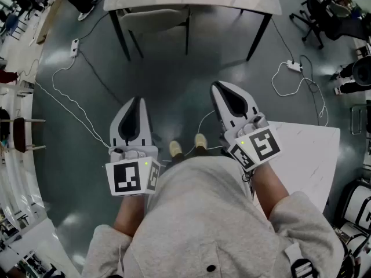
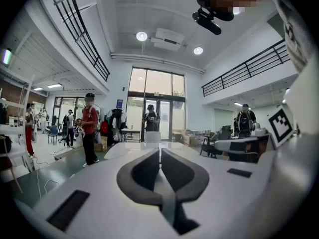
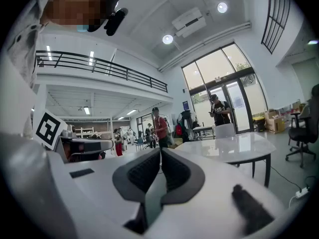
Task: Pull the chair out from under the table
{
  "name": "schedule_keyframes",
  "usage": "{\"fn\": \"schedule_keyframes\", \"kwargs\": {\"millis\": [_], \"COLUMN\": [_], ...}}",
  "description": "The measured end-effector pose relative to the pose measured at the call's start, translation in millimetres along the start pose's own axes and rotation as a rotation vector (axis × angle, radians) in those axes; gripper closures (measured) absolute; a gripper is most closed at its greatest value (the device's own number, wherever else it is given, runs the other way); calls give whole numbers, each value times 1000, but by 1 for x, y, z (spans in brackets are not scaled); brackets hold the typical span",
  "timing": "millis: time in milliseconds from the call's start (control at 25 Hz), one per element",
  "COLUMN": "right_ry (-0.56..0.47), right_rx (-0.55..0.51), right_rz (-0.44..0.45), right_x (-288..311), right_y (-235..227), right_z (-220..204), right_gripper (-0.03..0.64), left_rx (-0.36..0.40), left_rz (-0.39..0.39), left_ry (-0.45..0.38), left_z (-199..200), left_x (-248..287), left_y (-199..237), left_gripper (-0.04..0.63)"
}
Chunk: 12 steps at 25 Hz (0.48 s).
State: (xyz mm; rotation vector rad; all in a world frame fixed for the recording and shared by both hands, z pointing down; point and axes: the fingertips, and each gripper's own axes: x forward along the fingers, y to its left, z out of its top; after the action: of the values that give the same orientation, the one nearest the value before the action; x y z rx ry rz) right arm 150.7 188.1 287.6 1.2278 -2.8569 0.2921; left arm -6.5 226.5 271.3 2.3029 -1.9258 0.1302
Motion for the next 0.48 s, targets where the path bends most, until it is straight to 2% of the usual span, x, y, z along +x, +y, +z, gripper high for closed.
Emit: {"fn": "schedule_keyframes", "kwargs": {"millis": [480], "right_ry": [-8], "right_rx": [22], "right_rz": [-5], "right_x": [-6], "right_y": [19], "right_z": [0], "right_gripper": [591], "left_rx": [1], "left_rz": [-25], "left_ry": [7], "left_z": [-4], "left_x": [-14], "left_y": [12], "left_gripper": [574]}}
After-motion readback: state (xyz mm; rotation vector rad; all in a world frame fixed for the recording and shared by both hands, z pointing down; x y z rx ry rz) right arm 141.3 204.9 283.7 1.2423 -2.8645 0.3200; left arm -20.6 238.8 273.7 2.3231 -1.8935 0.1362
